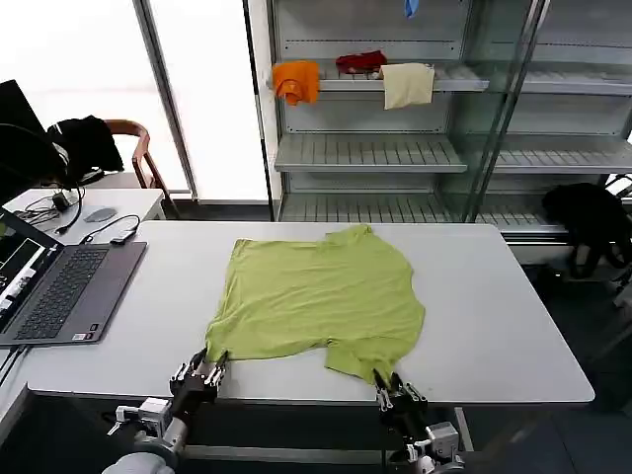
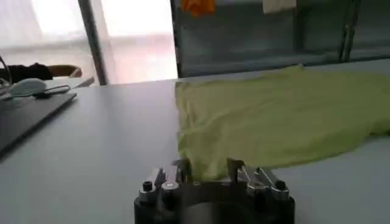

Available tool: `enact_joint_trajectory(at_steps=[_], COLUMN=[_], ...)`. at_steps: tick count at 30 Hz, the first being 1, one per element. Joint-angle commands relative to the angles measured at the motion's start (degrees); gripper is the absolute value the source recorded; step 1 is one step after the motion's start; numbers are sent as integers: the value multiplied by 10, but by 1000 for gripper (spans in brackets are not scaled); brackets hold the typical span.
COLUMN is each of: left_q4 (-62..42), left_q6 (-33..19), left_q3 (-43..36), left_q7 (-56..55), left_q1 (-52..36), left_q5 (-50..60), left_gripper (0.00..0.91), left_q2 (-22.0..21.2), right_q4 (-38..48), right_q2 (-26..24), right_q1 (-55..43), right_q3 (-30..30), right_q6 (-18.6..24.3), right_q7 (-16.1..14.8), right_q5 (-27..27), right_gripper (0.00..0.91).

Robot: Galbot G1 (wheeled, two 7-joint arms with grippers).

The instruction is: Fold and organize the clothes.

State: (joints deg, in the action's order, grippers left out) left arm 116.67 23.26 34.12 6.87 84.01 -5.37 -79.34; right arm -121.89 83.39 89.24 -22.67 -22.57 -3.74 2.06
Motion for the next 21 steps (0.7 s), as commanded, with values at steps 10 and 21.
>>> enact_joint_trajectory(at_steps=[10,21], left_q4=[-2,-11], left_q6=[0,-53], left_q3=[2,5], left_q7=[3,-21], left_q1=[-2,-3], left_q5=[1,29], left_gripper=[907,907], left_q2=[3,0], right_q4=[-19,-13], right_q2=[1,-2], right_q1=[-1,-3], right_q3=[-3,0], right_q6=[10,10], right_q7=[3,-1], right_q5=[-1,-3], right_gripper=[0,0])
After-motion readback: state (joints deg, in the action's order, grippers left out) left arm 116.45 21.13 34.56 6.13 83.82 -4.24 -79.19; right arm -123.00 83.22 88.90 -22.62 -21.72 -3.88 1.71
